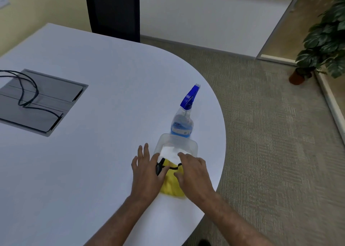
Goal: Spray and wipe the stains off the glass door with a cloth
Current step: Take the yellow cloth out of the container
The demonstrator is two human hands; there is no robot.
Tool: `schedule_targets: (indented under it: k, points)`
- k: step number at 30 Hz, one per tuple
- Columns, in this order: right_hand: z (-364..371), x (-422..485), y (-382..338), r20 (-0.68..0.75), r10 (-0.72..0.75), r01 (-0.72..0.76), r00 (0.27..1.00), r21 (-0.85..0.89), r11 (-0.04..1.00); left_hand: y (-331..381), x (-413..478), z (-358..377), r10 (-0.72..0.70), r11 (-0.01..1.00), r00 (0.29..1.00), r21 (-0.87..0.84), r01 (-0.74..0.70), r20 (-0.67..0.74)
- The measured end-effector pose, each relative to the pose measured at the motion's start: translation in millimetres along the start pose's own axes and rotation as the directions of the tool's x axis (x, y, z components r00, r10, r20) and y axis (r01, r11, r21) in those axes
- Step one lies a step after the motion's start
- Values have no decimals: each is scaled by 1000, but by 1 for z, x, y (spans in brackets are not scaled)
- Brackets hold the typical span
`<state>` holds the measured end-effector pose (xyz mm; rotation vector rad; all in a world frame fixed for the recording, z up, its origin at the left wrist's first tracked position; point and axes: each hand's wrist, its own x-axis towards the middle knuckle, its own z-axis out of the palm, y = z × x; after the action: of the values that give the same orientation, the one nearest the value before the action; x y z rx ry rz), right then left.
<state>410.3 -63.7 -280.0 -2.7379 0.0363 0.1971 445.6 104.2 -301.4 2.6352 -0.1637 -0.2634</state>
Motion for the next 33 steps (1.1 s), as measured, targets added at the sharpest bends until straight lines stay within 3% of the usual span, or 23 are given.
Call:
schedule_targets:
  k: [5,12,22,33]
  points:
    - [18,3,-4,112,-4,33,994,-263,964,-4,-5,5,-13,998,1000,68,13,4]
    - [27,5,-3,193,14,56,981,-353,934,-2,-7,11,-28,998,1000,61,28,2]
    - [24,15,-5,222,29,40,975,-298,954,-5,-11,26,-32,998,996,-50,28,-81]
    - [25,6,-9,-42,-21,19,999,-45,999,-3,-13,30,-25,998,992,-69,17,-120]
